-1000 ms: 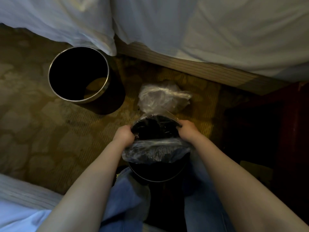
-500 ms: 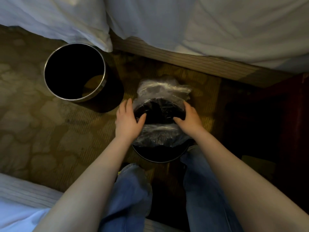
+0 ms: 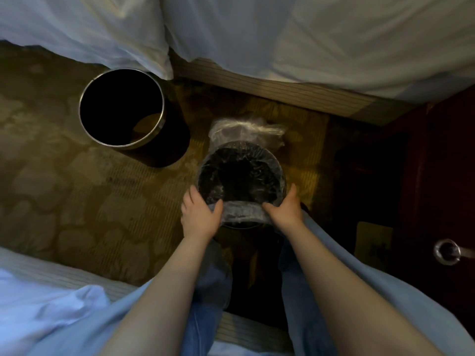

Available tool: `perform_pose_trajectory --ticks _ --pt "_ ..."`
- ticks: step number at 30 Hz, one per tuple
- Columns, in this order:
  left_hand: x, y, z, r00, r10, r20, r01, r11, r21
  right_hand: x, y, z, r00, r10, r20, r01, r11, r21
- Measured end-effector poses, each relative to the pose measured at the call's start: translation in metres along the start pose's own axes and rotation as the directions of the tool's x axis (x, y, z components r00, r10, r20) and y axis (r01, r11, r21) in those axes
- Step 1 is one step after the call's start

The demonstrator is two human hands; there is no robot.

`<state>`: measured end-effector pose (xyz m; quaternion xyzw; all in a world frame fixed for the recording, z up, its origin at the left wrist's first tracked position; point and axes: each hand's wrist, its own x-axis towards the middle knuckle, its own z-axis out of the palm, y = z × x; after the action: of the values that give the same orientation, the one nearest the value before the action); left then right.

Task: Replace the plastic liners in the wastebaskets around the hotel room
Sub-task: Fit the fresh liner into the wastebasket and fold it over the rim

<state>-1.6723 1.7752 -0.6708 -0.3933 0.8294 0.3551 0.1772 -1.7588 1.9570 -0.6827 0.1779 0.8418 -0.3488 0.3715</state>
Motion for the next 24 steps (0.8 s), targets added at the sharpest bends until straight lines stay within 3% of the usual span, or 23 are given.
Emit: perform_pose_trajectory --ticks 1,3,5,8,10,14,17,19,21,24 --pt "-0.003 0.003 -0.002 0.992 0.107 -0.067 -0.098 0.988 0.121 -0.004 -0.001 -0.002 0.993 -0.076 -0.093 0.066 0.992 -0.105" --pt "-0.007 0.008 -0.005 0.952 0.306 -0.028 -0.282 0.906 0.315 -0.017 0.000 -0.006 0.925 -0.317 -0.209 0.236 0.910 -0.340" --pt "-0.011 0.009 -0.005 0.915 0.384 0.125 -0.400 0.818 0.415 -0.026 0.002 -0.009 0.863 -0.495 -0.100 0.398 0.789 -0.468" --pt "-0.014 0.011 -0.004 0.899 0.329 0.288 -0.431 0.778 0.458 -0.030 0.008 -0.006 0.820 -0.531 0.212 0.540 0.595 -0.595" --pt "-0.018 0.011 -0.006 0.886 0.322 0.335 -0.453 0.756 0.472 -0.031 0.014 -0.002 0.764 -0.561 0.320 0.610 0.465 -0.641" --pt "-0.032 0.000 0.004 0.846 0.419 0.330 -0.532 0.713 0.457 -0.034 0.022 0.006 0.642 -0.651 0.406 0.719 0.326 -0.614" --pt "-0.040 -0.012 0.017 0.829 0.462 0.315 -0.559 0.698 0.449 -0.036 0.025 0.012 0.535 -0.753 0.382 0.778 0.263 -0.571" --pt "-0.039 -0.018 0.026 0.837 0.391 0.383 -0.542 0.695 0.473 -0.036 0.028 0.015 0.567 -0.660 0.493 0.781 0.242 -0.575" --pt "-0.034 -0.019 0.034 0.855 0.249 0.455 -0.490 0.678 0.548 -0.032 0.034 0.017 0.652 -0.473 0.593 0.746 0.260 -0.614" --pt "-0.025 -0.019 0.040 0.825 0.039 0.563 -0.427 0.697 0.576 -0.014 0.040 0.022 0.766 -0.184 0.616 0.641 0.283 -0.713"
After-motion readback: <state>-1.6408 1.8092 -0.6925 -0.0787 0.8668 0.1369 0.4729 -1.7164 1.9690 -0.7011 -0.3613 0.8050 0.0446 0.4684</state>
